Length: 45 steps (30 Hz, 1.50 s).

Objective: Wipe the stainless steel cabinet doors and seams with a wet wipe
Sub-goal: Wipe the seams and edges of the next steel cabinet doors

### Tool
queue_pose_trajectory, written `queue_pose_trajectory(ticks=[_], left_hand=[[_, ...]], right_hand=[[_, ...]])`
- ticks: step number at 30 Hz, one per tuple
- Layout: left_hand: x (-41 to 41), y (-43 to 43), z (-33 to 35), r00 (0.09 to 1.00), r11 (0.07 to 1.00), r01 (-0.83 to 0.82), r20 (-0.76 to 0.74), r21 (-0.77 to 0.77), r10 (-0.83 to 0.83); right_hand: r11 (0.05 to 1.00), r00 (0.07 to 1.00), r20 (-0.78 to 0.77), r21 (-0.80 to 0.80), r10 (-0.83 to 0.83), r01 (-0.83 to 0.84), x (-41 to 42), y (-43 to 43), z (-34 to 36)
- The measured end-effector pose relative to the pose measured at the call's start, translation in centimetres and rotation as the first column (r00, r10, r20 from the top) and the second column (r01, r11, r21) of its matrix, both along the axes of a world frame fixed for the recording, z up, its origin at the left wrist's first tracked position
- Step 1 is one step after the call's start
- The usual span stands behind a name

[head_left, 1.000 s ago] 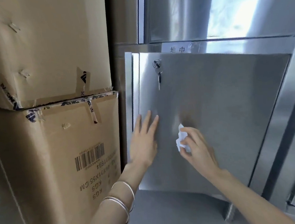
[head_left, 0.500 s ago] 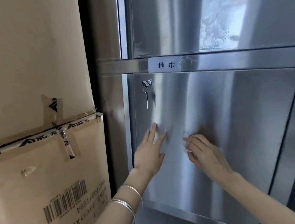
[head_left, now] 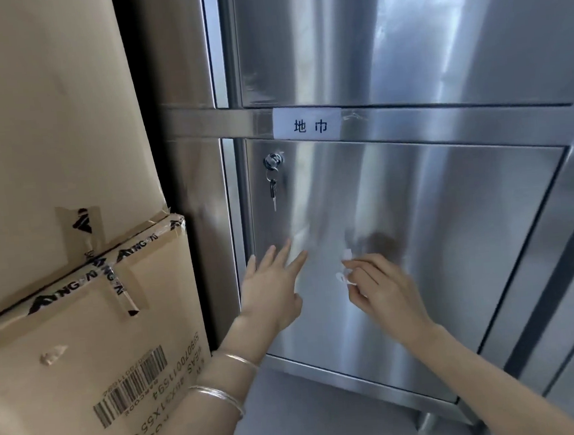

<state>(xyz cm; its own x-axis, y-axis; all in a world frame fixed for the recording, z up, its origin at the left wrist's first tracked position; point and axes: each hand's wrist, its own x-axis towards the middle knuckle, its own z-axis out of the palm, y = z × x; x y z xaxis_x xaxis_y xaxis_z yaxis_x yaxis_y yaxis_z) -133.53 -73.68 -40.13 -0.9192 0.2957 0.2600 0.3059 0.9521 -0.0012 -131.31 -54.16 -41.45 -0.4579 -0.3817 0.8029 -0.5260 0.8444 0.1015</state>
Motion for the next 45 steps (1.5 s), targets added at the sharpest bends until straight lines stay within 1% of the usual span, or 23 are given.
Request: queue_pose_trajectory(ticks=[2, 4, 6, 9, 12, 14, 20, 22, 25, 28, 32, 38, 42, 44, 45], left_hand=[[2.6, -0.1, 3.4, 0.997, 0.999, 0.032, -0.071, 0.038, -0.029], [5.4, 0.0, 8.0, 0.975, 0.989, 0.132, -0.189, 0.064, -0.118], [7.5, 0.5, 13.1, 0.938, 0.971, 0.227, -0.285, 0.076, -0.197], [10.5, 1.8, 22.2, 0.919, 0.954, 0.294, -0.291, 0.053, -0.267], [13.1, 3.7, 31.0, 0.903, 0.938, 0.345, -0.288, 0.042, -0.320], [14.5, 5.2, 36.6, 0.888, 0.921, 0.386, -0.288, 0.047, -0.358], [17.4, 10.3, 53.7, 0.851, 0.864, 0.481, -0.318, 0.148, -0.418], [17.9, 12.0, 58.5, 0.830, 0.843, 0.511, -0.349, 0.167, -0.434], [18.5, 14.2, 64.7, 0.784, 0.812, 0.562, -0.414, 0.155, -0.464], [18.9, 16.4, 70.0, 0.714, 0.778, 0.617, -0.500, 0.119, -0.490], [18.5, 19.4, 75.3, 0.642, 0.750, 0.656, -0.582, 0.082, -0.498], [16.2, 25.1, 81.0, 0.598, 0.744, 0.666, -0.636, 0.054, -0.488], [12.9, 28.9, 84.2, 0.620, 0.776, 0.627, -0.649, 0.072, -0.441], [11.1, 30.7, 85.9, 0.634, 0.797, 0.599, -0.652, 0.075, -0.415], [10.3, 31.5, 86.7, 0.627, 0.802, 0.594, -0.664, 0.069, -0.407]], right_hand=[[1.000, 0.999, 0.036, -0.014, -0.012, 0.012, 2.2, 0.1, 3.6], [0.999, 0.996, 0.082, -0.032, -0.034, 0.037, 4.8, 0.6, 8.2], [0.994, 0.988, 0.141, -0.083, -0.060, 0.072, 7.5, 1.6, 13.6], [0.982, 0.969, 0.228, -0.144, -0.091, 0.126, 11.4, 3.5, 22.6], [0.983, 0.952, 0.281, -0.096, -0.124, 0.156, 15.1, 5.5, 31.5], [0.980, 0.939, 0.317, -0.097, -0.133, 0.171, 17.3, 7.1, 37.6], [0.967, 0.943, 0.260, -0.088, -0.207, 0.237, 23.2, 11.4, 55.6], [0.963, 0.953, 0.198, -0.092, -0.230, 0.252, 24.7, 12.5, 60.5], [0.961, 0.958, 0.144, -0.081, -0.250, 0.263, 26.7, 13.7, 66.8], [0.940, 0.943, 0.101, -0.096, -0.317, 0.326, 28.2, 14.9, 71.8], [0.932, 0.937, 0.004, -0.100, -0.351, 0.349, 28.8, 17.4, 77.0], [0.928, 0.927, -0.077, -0.090, -0.368, 0.362, 25.8, 23.7, 83.5], [0.941, 0.928, -0.160, -0.048, -0.338, 0.334, 22.0, 28.1, 88.1], [0.953, 0.930, -0.215, -0.010, -0.298, 0.303, 20.1, 29.9, 90.3], [0.958, 0.930, -0.245, 0.009, -0.275, 0.286, 19.2, 30.7, 91.4]])
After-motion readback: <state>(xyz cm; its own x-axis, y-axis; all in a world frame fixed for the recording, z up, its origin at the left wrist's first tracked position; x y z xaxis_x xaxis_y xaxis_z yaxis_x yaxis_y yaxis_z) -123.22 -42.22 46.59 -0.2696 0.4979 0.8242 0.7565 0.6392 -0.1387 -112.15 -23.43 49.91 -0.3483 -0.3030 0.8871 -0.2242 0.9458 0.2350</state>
